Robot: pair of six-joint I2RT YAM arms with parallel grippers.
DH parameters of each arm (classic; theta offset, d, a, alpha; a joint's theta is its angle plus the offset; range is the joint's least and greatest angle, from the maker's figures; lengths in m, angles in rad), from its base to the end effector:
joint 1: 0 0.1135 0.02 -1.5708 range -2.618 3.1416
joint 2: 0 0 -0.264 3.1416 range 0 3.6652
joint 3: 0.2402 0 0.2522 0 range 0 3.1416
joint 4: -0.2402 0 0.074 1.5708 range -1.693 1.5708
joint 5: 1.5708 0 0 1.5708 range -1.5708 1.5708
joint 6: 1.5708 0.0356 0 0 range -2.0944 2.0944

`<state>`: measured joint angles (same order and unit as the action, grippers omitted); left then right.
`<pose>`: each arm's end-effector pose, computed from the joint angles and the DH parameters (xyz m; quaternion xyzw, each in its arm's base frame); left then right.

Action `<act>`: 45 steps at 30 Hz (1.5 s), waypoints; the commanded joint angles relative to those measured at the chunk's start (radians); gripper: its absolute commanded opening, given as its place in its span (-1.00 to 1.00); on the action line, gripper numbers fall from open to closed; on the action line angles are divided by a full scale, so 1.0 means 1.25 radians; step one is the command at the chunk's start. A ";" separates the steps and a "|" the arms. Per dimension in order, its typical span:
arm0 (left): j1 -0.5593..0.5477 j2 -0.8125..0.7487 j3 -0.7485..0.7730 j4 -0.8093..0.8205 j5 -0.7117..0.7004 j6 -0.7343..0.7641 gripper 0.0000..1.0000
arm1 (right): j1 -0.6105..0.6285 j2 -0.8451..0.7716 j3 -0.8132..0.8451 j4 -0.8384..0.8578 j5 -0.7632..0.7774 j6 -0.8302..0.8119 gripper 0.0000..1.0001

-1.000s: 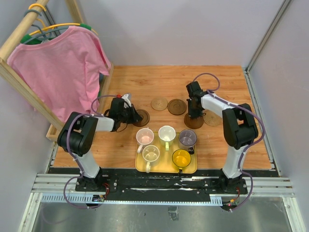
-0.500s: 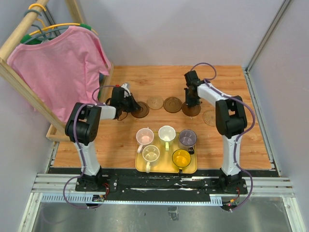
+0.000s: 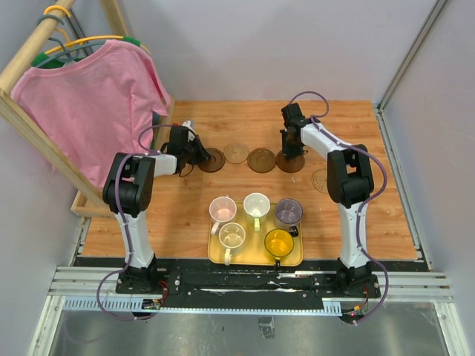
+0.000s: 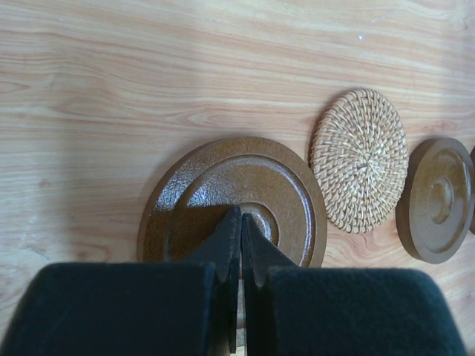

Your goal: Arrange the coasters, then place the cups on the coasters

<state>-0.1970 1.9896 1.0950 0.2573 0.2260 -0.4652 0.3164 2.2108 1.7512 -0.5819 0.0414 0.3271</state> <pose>0.4052 -0.0890 0.1365 -0.0683 0.8862 -0.2406 0.3901 0.4558 0.1477 0.1758 0.0106 0.9649 0.0637 0.2544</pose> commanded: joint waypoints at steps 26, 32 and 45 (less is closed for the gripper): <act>0.077 -0.035 0.042 0.063 0.072 0.019 -0.99 | 0.010 -0.063 0.063 0.118 -0.019 -0.096 -0.95; 0.077 -0.075 -0.005 0.099 0.095 0.002 -0.99 | 0.075 -0.077 0.062 0.142 -0.062 -0.130 -0.90; 0.077 -0.144 -0.133 0.146 0.072 -0.007 -0.99 | 0.183 0.084 0.238 0.137 -0.115 -0.112 -0.87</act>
<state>-0.1051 1.8652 0.9417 0.3988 0.3340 -0.4797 0.5335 2.2471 1.9705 -0.3927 -0.0811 0.1757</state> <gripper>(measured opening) 0.011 0.069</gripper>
